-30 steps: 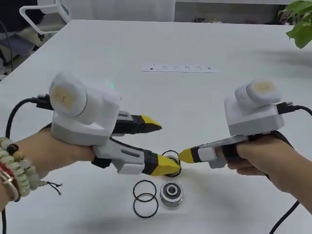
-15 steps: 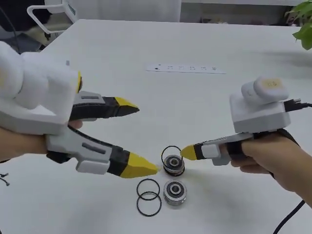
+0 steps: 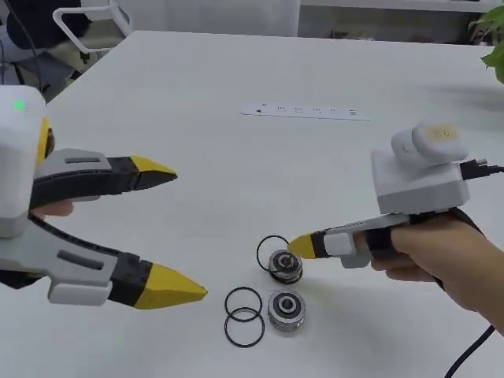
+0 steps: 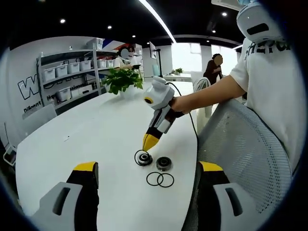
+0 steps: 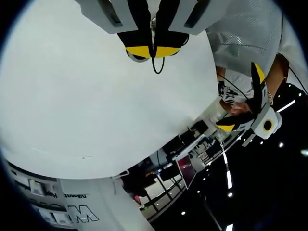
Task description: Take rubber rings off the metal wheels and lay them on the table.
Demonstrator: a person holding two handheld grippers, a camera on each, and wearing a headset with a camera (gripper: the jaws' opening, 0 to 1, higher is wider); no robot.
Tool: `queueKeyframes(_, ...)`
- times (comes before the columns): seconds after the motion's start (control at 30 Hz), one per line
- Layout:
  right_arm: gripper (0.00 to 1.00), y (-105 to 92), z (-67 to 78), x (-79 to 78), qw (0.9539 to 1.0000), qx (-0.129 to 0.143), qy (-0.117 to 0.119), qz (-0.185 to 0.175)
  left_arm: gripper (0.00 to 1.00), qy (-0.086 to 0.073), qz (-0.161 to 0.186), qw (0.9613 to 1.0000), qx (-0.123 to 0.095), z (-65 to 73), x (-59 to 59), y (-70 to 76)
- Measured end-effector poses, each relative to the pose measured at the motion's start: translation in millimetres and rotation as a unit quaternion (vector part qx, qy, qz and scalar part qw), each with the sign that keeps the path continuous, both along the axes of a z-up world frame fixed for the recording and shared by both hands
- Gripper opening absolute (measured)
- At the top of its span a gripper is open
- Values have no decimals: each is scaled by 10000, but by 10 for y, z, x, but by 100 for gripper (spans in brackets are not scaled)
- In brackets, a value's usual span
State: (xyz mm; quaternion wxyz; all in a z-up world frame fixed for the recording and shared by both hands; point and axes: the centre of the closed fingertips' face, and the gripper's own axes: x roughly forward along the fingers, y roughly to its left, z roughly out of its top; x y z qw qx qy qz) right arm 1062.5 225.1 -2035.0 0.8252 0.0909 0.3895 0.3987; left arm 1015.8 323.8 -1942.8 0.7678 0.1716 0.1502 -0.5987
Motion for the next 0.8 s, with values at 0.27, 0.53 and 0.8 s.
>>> queueKeyframes(0.27,0,127,7,-62,9998,25,18,188,87,131,387,9991,-101,-83,-84,211)
queueKeyframes(0.53,0,241,-9,-121,9993,53,30,359,91,356,665,9971,-142,-224,-190,318)
queueKeyframes(0.8,0,316,-85,-145,9991,109,61,412,91,520,826,9951,-148,-322,-262,372)
